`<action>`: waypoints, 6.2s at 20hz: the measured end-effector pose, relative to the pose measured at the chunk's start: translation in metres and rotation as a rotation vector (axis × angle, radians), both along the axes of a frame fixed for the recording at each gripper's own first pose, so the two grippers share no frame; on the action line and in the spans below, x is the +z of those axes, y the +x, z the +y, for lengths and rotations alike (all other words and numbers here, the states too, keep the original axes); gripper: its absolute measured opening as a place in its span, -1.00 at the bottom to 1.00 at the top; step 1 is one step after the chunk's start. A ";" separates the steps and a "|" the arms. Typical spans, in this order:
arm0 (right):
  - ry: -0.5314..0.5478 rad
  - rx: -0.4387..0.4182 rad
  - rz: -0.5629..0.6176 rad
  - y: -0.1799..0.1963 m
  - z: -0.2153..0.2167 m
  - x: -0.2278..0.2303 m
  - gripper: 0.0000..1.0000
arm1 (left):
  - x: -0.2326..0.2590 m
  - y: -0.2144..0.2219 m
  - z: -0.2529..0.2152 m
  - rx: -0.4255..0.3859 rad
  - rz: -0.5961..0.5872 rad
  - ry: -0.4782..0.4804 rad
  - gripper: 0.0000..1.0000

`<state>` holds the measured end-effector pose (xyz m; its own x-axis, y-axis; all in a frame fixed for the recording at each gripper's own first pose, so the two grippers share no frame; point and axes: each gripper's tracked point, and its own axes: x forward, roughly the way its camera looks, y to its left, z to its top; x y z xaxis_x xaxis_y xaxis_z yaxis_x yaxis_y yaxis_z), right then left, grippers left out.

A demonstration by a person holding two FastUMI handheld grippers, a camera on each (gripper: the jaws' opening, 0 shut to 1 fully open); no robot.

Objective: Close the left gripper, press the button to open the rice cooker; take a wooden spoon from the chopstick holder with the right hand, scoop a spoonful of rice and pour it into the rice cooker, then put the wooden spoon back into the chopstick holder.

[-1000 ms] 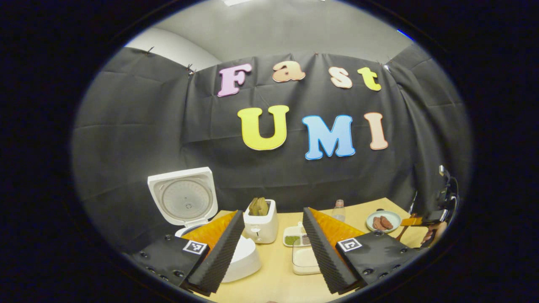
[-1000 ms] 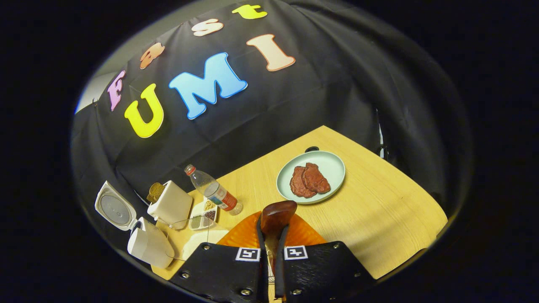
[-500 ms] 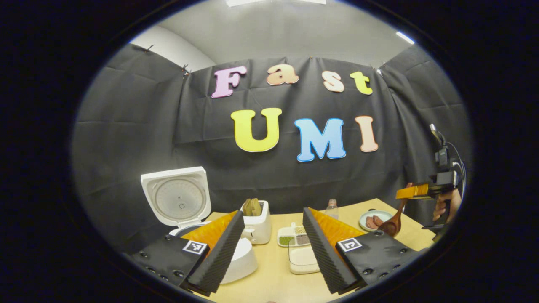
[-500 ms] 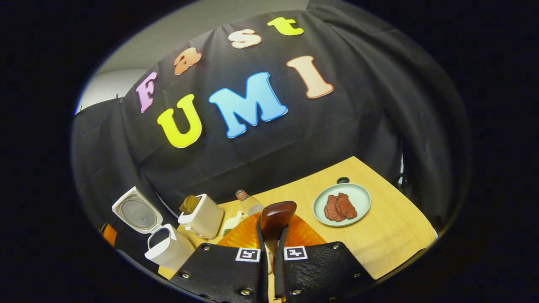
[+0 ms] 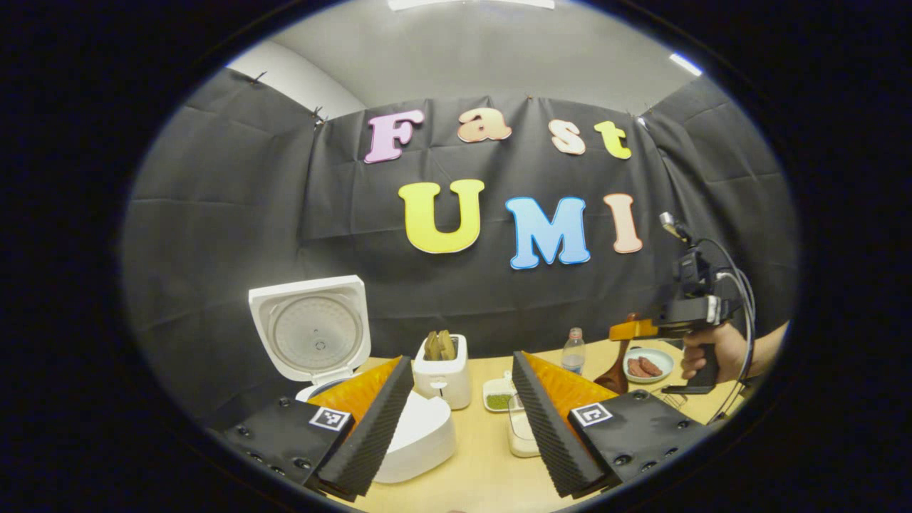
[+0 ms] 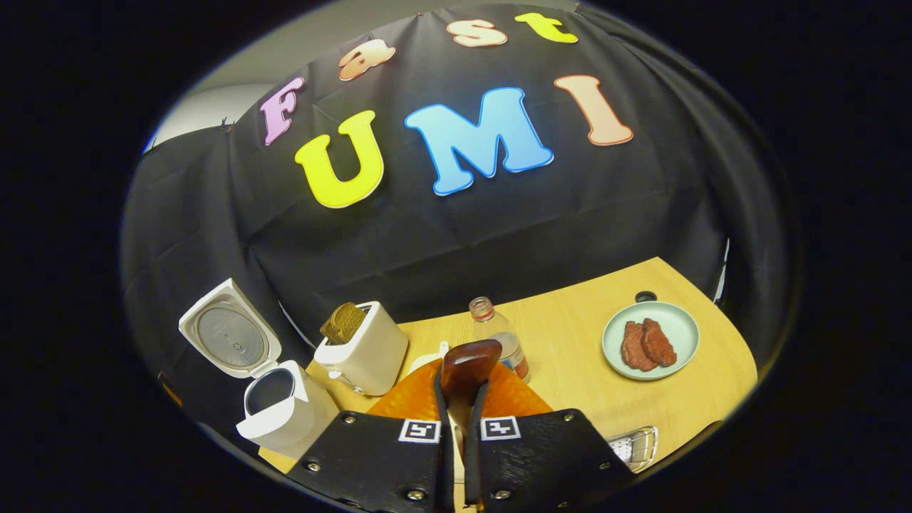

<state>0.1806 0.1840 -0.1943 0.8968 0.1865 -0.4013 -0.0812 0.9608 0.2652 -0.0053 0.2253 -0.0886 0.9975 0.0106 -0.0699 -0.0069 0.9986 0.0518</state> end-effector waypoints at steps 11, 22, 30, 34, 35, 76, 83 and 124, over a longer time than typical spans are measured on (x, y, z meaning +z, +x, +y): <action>-0.107 0.093 0.076 0.021 0.078 -0.098 -0.87 | -0.039 -0.013 0.069 0.078 0.076 -0.033 0.86; 0.509 -0.060 0.153 0.017 0.057 -0.082 -0.88 | -0.037 -0.010 0.077 0.078 0.070 -0.036 0.94; 0.806 -0.142 0.009 0.010 -0.008 0.006 -0.88 | -0.025 -0.002 0.059 0.019 0.029 -0.068 0.94; 1.004 -0.127 -0.027 0.001 -0.001 0.041 -0.89 | -0.023 0.000 0.057 0.002 0.017 -0.067 0.93; 1.035 -0.119 -0.027 -0.001 0.005 0.048 -0.88 | -0.024 -0.001 0.058 -0.002 0.018 -0.068 0.84; 0.355 0.449 0.004 0.072 0.391 0.036 -0.88 | -0.064 -0.055 0.173 0.138 -0.001 -0.086 0.94; 0.149 0.543 -0.123 0.068 0.424 0.043 -0.88 | -0.070 -0.064 0.181 0.192 0.017 -0.095 0.94; 0.525 0.312 -0.109 -0.009 0.154 0.146 -0.88 | -0.030 -0.028 0.077 0.020 0.015 -0.101 0.91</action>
<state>0.1714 0.3383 -0.0486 0.7989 0.5942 -0.0937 -0.3906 0.6309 0.6704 -0.0329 0.3022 -0.1181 0.9960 0.0222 -0.0868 -0.0265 0.9985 -0.0487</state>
